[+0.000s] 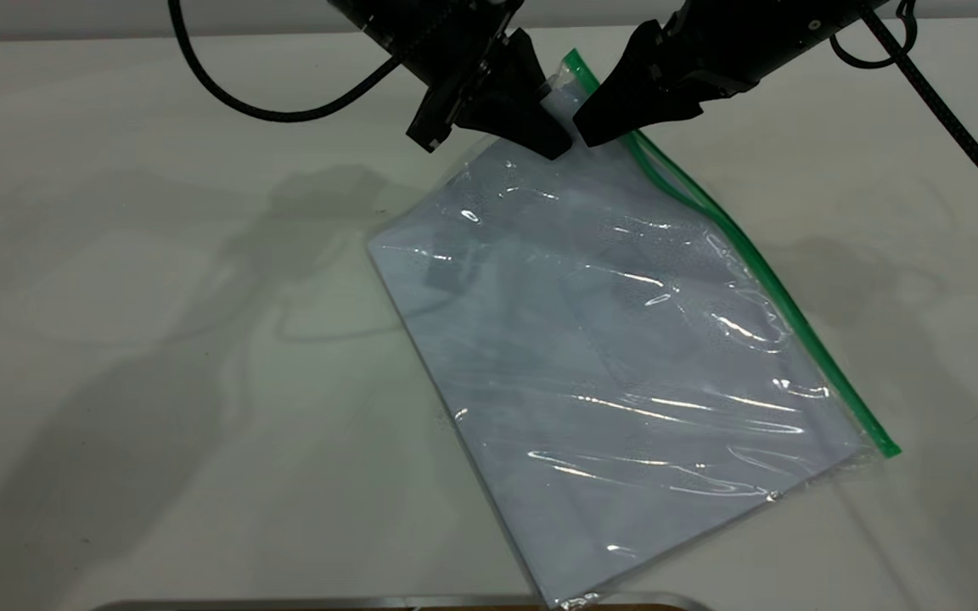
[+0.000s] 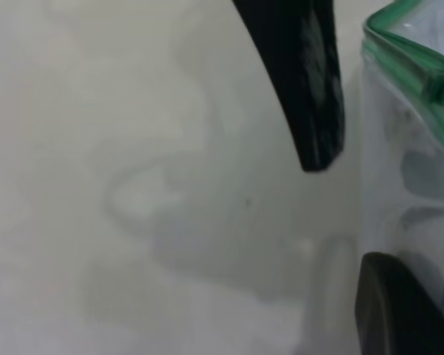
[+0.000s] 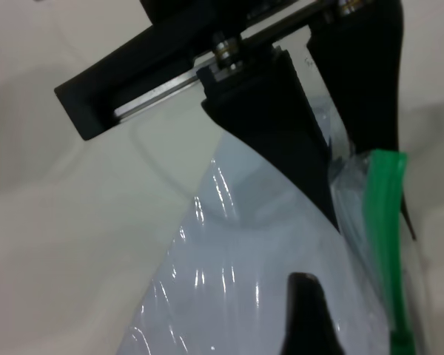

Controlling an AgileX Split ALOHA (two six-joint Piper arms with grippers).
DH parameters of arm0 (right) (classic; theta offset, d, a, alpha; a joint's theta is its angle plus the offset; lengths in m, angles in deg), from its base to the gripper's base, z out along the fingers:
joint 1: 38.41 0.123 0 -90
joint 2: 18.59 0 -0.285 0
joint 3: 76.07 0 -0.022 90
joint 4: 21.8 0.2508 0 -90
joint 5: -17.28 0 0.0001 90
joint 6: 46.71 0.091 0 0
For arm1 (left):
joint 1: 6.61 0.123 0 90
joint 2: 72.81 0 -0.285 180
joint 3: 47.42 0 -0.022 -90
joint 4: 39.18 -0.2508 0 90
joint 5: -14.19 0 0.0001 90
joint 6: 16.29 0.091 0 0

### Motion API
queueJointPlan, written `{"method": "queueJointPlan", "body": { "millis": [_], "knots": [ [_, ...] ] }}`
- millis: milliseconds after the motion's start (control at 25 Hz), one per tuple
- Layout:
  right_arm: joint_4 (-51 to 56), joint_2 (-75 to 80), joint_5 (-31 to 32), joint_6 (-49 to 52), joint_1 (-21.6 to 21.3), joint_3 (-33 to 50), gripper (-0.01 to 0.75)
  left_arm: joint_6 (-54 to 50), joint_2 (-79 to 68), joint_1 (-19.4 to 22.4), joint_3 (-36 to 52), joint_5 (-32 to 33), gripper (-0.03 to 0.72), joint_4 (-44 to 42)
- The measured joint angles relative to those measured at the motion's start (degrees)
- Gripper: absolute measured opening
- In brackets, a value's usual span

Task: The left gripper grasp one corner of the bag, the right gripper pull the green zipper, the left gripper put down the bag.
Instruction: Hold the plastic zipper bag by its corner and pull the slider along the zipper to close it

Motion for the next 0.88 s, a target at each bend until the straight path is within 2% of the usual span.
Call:
{"method": "queueJointPlan", "body": {
  "millis": [120,360,480,640,880],
  "knots": [
    [0.0,0.0,-0.05,0.0,0.0,0.0,0.427,-0.65,0.0,0.0,0.0,-0.15,0.051,0.36],
    [0.04,0.0,-1.53,0.0,0.0,0.0,0.179,-4.77,0.0,0.0,0.0,-0.19,0.051,0.36],
    [0.11,0.0,-1.94,-0.05,0.0,0.0,0.097,-7.42,0.0,0.0,0.0,-0.39,0.051,0.36],
    [0.03,0.0,-2.63,-0.22,0.0,-0.09,0.044,-10.45,0.0,0.0,0.0,-0.71,0.051,0.36],
    [-1.61,0.0,-3.19,-0.01,0.0,-0.4,0.033,-13.2,-0.01,0.0,0.0,-0.88,0.051,0.36]
  ]
}}
